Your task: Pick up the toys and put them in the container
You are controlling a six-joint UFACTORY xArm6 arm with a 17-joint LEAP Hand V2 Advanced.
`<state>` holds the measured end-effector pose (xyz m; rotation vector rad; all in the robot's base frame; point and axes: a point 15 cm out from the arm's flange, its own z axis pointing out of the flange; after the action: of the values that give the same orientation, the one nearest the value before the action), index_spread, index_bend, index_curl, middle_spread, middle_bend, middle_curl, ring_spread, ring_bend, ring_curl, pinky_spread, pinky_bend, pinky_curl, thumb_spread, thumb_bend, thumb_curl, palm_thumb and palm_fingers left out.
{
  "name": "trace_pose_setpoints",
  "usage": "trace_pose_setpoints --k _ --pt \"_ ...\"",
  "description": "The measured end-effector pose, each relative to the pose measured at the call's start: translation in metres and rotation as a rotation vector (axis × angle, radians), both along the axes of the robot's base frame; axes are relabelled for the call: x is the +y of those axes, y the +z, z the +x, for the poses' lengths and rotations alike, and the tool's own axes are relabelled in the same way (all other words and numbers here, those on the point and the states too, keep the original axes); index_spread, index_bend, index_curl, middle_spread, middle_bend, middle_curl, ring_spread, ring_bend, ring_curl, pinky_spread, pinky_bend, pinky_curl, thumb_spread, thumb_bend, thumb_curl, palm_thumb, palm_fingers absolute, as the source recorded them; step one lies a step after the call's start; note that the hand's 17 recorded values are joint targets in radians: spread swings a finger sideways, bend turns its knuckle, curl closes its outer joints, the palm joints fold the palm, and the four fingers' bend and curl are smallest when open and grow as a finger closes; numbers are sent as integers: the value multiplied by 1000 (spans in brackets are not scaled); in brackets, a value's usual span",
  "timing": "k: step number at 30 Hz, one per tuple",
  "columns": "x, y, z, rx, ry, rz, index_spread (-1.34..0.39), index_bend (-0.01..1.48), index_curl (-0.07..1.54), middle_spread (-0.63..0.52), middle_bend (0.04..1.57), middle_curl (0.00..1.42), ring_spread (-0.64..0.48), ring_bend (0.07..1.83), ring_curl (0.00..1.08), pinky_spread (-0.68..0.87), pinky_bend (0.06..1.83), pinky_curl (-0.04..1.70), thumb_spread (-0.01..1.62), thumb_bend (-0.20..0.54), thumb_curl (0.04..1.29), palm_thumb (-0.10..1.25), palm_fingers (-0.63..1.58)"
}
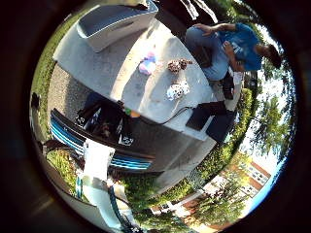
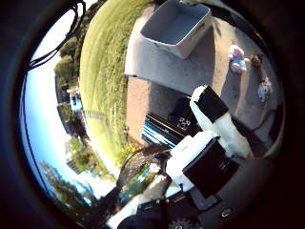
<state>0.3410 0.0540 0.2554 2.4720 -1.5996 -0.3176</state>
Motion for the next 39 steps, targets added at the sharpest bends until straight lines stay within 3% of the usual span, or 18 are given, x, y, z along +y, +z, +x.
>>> trace_pose_setpoints --k 8,20,26,29,32,39 --pt "-85 -21 31 -5 -19 -67 -169 171 342 34 155 284 274 312 323 433 376 250 1239 -22 377 752 184" --pt "-236 -87 133 -49 -10 -52 -198 152 302 30 167 295 252 358 335 424 439 263 1179 -22 390 740 152" --pt "-309 -148 166 25 60 -171 -258 148 279 30 169 300 241 366 336 418 468 269 1143 -27 399 754 103" --pt "-336 -185 166 75 68 -195 -281 154 269 30 169 301 238 371 335 411 472 268 1129 -30 394 747 87" --pt "-357 -224 145 139 60 -183 -293 160 265 30 166 303 235 371 334 408 479 268 1121 -30 390 742 82" --pt "-372 -285 130 187 113 -208 -309 165 260 29 165 304 233 371 332 406 489 267 1110 -30 380 729 71"
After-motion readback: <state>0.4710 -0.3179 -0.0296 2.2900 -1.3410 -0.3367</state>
